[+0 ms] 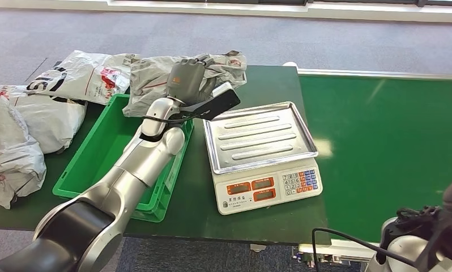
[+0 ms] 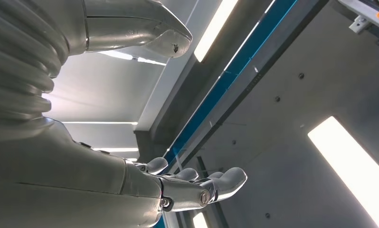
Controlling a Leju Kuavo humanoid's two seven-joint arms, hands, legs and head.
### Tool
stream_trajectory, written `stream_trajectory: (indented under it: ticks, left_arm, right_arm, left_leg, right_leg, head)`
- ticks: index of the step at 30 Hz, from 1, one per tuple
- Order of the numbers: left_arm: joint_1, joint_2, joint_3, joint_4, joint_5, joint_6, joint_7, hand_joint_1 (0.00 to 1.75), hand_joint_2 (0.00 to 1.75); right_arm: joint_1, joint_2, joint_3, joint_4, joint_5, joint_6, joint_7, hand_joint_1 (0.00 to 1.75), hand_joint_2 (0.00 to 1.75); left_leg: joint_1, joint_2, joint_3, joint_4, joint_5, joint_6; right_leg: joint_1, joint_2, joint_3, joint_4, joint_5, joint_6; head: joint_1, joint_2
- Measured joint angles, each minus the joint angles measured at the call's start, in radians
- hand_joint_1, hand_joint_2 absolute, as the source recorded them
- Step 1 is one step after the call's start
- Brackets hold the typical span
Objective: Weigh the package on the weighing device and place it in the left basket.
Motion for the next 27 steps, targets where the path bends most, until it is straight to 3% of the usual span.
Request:
stream_trajectory:
  ticks: [11,13,18,20,27]
  left_arm:
    - [0.007,0.01,0.014,-0.013,-0.021,-0.003,0.015,1.75,1.75]
    - [0.008,0.013,0.019,-0.017,-0.093,-0.005,0.076,1.75,1.75]
    - [-0.001,0.052,0.021,0.013,-0.417,-0.078,0.389,1.75,1.75]
    - [-0.01,0.075,0.022,0.048,-0.47,-0.099,0.469,1.75,1.75]
    - [-0.017,0.128,0.024,0.136,-0.48,-0.104,0.511,1.75,1.75]
  right_arm:
    - [-0.001,0.0,0.002,0.002,0.002,0.0,0.003,0.0,1.75]
    - [-0.001,0.0,0.004,0.003,0.007,0.0,0.006,0.0,1.75]
    - [-0.002,0.0,0.009,0.003,0.027,0.0,0.024,0.0,1.75]
    - [-0.002,0.0,0.014,0.003,0.033,0.0,0.032,0.0,1.75]
    - [-0.003,0.0,0.02,0.003,0.039,0.0,0.038,0.0,1.75]
  left_leg:
    - [0.0,0.0,0.0,0.0,0.0,0.0]
    - [0.0,0.0,0.0,0.0,0.0,0.0]
    - [0.0,0.001,0.0,0.0,0.0,0.0]
    - [0.0,0.002,0.0,0.0,0.0,0.0]
    - [0.001,-0.001,-0.001,0.0,0.001,-0.002]
  right_leg:
    - [0.0,-0.001,0.0,0.0,0.0,0.0]
    - [0.0,-0.001,0.0,0.0,0.0,0.0]
    - [0.0,0.0,0.0,0.0,0.0,0.0]
    - [0.001,0.001,-0.001,0.0,0.0,0.0]
    - [0.001,0.0,-0.001,0.0,0.0,-0.001]
  head:
    - [0.0,0.0]
    - [0.0,0.0]
    - [0.0,0.0]
    - [0.0,0.0]
    - [0.0,0.0]
